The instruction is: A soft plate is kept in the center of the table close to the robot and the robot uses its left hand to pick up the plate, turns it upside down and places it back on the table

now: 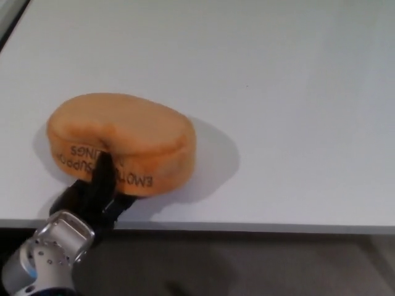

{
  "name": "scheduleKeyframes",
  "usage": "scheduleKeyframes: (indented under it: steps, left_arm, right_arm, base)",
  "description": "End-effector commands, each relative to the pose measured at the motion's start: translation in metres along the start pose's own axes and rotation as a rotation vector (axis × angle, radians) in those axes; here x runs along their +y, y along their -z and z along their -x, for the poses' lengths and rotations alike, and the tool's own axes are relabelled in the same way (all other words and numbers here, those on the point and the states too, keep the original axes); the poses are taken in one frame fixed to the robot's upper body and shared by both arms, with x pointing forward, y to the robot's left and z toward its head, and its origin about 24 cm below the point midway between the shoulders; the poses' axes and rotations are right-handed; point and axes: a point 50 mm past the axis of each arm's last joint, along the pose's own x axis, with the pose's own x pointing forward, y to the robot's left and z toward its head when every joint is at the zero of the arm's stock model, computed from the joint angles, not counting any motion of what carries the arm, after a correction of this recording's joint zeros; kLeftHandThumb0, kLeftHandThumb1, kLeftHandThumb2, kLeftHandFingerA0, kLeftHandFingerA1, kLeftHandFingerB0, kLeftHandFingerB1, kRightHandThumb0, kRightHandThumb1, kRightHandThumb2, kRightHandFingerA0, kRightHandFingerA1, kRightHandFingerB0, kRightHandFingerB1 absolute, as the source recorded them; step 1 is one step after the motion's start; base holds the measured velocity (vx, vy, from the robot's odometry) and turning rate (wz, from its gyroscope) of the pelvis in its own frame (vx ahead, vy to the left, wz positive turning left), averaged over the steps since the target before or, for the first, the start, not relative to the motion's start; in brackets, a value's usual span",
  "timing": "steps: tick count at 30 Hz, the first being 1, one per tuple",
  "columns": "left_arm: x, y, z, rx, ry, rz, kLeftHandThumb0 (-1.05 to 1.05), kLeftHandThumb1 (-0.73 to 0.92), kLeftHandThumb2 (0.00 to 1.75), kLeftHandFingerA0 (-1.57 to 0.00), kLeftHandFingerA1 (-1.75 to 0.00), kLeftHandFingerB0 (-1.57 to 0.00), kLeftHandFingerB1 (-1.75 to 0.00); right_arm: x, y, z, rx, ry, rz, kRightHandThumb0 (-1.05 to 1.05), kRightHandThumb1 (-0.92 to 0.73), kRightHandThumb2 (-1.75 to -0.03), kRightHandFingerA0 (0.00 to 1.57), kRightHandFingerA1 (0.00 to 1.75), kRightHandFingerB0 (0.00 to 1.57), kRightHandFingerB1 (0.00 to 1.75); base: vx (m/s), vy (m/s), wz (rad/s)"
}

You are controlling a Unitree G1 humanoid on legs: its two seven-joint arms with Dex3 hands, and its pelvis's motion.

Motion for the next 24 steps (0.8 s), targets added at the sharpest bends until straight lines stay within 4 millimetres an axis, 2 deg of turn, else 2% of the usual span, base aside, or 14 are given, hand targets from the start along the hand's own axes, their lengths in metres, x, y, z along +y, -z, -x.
scheduleKeyframes:
  steps: [1, 2, 7, 11, 18, 21, 24]
  left_arm:
    - [0.036, 0.009, 0.001, 0.152, -0.152, -0.36, -0.55, 0.86, 0.67, -1.02, -1.75, -0.71, -1.63]
    - [0.035, 0.008, 0.001, 0.165, -0.141, -0.417, -0.52, 0.88, 0.68, -1.04, -1.75, -0.72, -1.73]
    - [0.025, 0.012, 0.004, 0.196, -0.05, -0.575, -0.41, 0.83, 0.66, -1.05, -1.75, -0.76, -1.74]
    - [0.022, 0.015, 0.005, 0.223, -0.022, -0.577, -0.41, 0.8, 0.66, -1.04, -1.75, -0.76, -1.7]
    - [-0.004, 0.032, 0.004, 0.238, 0.099, -0.653, -0.41, 0.84, 0.67, -1.06, -1.75, -0.79, -1.75]
    - [-0.01, 0.033, 0.004, 0.24, 0.092, -0.632, -0.42, 0.82, 0.7, -1.02, -1.75, -0.77, -1.73]
    - [-0.014, 0.033, 0.003, 0.242, 0.096, -0.636, -0.44, 0.88, 0.66, -1.07, -1.75, -0.79, -1.75]
  right_arm:
    - [-0.003, 0.001, 0.002, 0.041, 0.021, 0.02, -0.82, -0.89, -0.68, 0.46, 0.42, 0.33, 0.33]
    - [-0.003, 0.001, 0.002, 0.04, 0.019, 0.021, -0.81, -0.89, -0.68, 0.45, 0.42, 0.33, 0.33]
    - [-0.003, 0.001, 0.001, 0.04, 0.013, 0.027, -0.8, -0.89, -0.68, 0.46, 0.41, 0.34, 0.33]
    - [-0.003, 0.002, 0.001, 0.047, 0.011, 0.028, -0.81, -0.88, -0.68, 0.46, 0.41, 0.33, 0.33]
    - [-0.004, 0.001, 0.001, 0.041, 0.009, 0.036, -0.79, -0.89, -0.68, 0.47, 0.42, 0.33, 0.34]
    - [-0.004, 0.0, 0.001, 0.044, 0.013, 0.039, -0.8, -0.89, -0.68, 0.46, 0.42, 0.31, 0.33]
    - [-0.004, 0.0, 0.001, 0.041, 0.01, 0.031, -0.79, -0.89, -0.68, 0.46, 0.42, 0.31, 0.33]
  base:
    - [0.0, 0.0, 0.0]
    - [0.0, 0.0, 0.0]
    - [0.0, 0.0, 0.0]
    - [0.0, 0.0, 0.02]
    - [0.0, 0.0, 0.0]
    - [0.0, 0.0, 0.0]
    - [0.0, 0.0, 0.0]
